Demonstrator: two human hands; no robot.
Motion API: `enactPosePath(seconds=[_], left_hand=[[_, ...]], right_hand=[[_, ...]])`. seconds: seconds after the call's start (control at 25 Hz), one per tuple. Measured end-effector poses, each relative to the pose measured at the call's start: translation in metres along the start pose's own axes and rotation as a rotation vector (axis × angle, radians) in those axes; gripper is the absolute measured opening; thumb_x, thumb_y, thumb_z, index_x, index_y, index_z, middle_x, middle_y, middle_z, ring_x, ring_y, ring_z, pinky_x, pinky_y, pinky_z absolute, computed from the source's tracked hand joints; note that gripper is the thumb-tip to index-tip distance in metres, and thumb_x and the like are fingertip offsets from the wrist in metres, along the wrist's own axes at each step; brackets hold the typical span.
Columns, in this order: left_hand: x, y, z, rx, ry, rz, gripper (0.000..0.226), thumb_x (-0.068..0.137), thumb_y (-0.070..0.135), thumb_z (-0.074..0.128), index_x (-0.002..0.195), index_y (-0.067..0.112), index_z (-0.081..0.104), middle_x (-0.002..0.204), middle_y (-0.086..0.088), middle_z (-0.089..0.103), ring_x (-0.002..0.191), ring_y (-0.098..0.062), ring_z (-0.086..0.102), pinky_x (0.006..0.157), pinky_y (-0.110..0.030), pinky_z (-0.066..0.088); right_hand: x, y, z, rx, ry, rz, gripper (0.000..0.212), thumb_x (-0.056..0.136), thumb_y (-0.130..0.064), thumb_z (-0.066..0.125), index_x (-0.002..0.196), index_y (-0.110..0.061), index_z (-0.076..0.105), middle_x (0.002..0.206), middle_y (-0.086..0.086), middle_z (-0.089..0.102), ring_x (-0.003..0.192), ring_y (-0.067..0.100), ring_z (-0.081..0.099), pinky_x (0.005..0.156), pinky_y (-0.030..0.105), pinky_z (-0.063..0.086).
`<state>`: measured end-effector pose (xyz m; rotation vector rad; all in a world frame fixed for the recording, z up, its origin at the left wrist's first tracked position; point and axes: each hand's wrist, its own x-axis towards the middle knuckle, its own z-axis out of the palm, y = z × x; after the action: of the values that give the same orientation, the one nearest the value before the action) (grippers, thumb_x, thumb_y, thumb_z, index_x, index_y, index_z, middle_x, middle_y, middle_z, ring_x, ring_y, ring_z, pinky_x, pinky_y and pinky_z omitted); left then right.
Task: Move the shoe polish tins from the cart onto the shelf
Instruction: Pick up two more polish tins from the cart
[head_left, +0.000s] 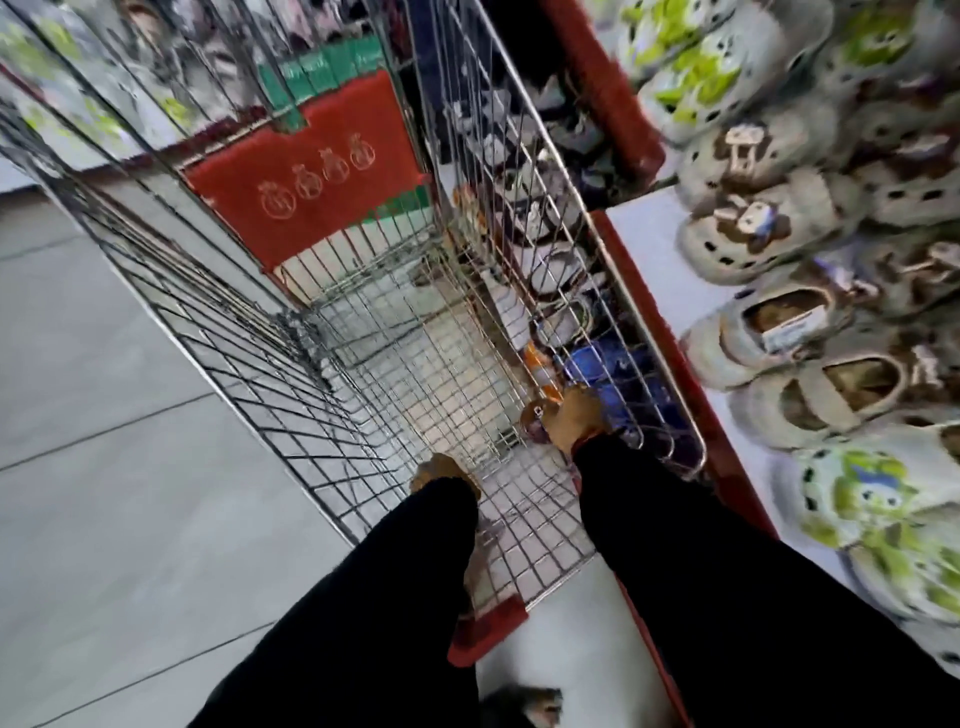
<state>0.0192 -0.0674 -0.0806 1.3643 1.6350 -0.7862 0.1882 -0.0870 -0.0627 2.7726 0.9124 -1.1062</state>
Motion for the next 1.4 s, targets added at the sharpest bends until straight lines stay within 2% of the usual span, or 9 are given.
enactPosePath(seconds=[0.24,0.4,0.56,0.64,0.8,1.0,1.16,1.28,1.4], left_hand=[[0.029,-0.003,0.021,0.076,0.126,-0.025,0.042,0.095,0.018,0.054,0.135,0.01,0.046,0.138,-0.012,0.046,0.133,-0.031,0.049,0.106,-0.043,0.046],[0.032,-0.01,0.024,0.144,0.075,0.057,0.045,0.091,0.025,0.057,0.133,0.009,0.052,0.137,-0.011,0.049,0.13,-0.029,0.053,0.103,-0.037,0.048],[0.03,-0.003,0.003,0.17,0.086,0.075,0.041,0.088,0.03,0.065,0.121,0.005,0.065,0.128,-0.011,0.064,0.122,-0.028,0.062,0.091,-0.032,0.051],[0.026,0.0,-0.015,0.081,0.093,0.069,0.041,0.091,0.032,0.063,0.119,0.003,0.067,0.125,-0.013,0.068,0.12,-0.029,0.064,0.092,-0.033,0.052],[0.004,0.005,-0.044,-0.212,0.152,0.091,0.045,0.093,0.038,0.059,0.112,0.0,0.072,0.107,-0.02,0.071,0.112,-0.034,0.066,0.085,-0.035,0.05],[-0.066,0.013,-0.07,-0.656,0.272,0.219,0.037,0.088,0.033,0.068,0.097,-0.002,0.076,0.075,-0.02,0.067,0.092,-0.036,0.072,0.079,-0.032,0.051],[-0.134,0.015,-0.081,-1.045,0.205,0.308,0.039,0.088,0.019,0.07,0.111,-0.012,0.064,0.08,-0.019,0.068,0.087,-0.032,0.068,0.084,-0.045,0.061],[-0.191,0.017,-0.079,-1.166,0.145,0.446,0.035,0.088,0.013,0.07,0.114,-0.01,0.062,0.11,-0.025,0.069,0.08,-0.027,0.069,0.058,-0.023,0.061],[-0.255,0.018,-0.078,-1.166,0.089,0.597,0.041,0.089,0.014,0.068,0.121,-0.01,0.061,0.112,-0.022,0.071,0.077,-0.021,0.071,0.074,-0.03,0.062]], right_hand=[[0.027,0.0,0.028,-0.097,-0.076,0.055,0.072,0.082,-0.026,0.076,0.141,-0.003,0.041,0.145,0.021,0.039,0.132,0.036,0.048,0.106,0.042,0.043],[0.031,-0.006,0.028,0.03,-0.118,0.051,0.059,0.095,-0.006,0.058,0.145,0.007,0.03,0.149,0.033,0.032,0.117,0.016,0.055,0.091,0.019,0.051],[0.024,-0.004,0.018,0.067,-0.069,0.08,0.07,0.085,-0.01,0.073,0.142,0.004,0.035,0.144,0.024,0.048,0.136,0.035,0.047,0.107,0.031,0.046],[0.018,0.0,0.015,0.126,-0.08,0.056,0.052,0.093,-0.005,0.061,0.14,0.005,0.042,0.142,0.025,0.052,0.134,0.037,0.05,0.094,0.02,0.053],[-0.013,-0.004,-0.009,0.351,0.002,0.088,0.038,0.093,-0.012,0.062,0.129,0.001,0.057,0.133,0.019,0.062,0.124,0.032,0.06,0.103,0.036,0.048],[-0.073,-0.007,-0.063,0.717,0.094,0.047,0.037,0.088,-0.005,0.065,0.125,-0.004,0.062,0.125,0.017,0.067,0.099,0.024,0.066,0.071,0.012,0.052],[-0.132,0.008,-0.105,0.982,0.136,0.021,0.035,0.087,-0.007,0.068,0.121,-0.009,0.061,0.119,0.013,0.069,0.108,0.03,0.068,0.095,0.041,0.055],[-0.178,0.027,-0.136,1.132,0.211,-0.013,0.036,0.087,-0.006,0.068,0.122,-0.008,0.061,0.121,0.014,0.068,0.111,0.031,0.067,0.098,0.049,0.054],[-0.238,0.052,-0.171,1.254,0.326,-0.06,0.036,0.087,-0.001,0.066,0.123,0.0,0.06,0.121,0.025,0.067,0.114,0.04,0.065,0.099,0.053,0.052]])
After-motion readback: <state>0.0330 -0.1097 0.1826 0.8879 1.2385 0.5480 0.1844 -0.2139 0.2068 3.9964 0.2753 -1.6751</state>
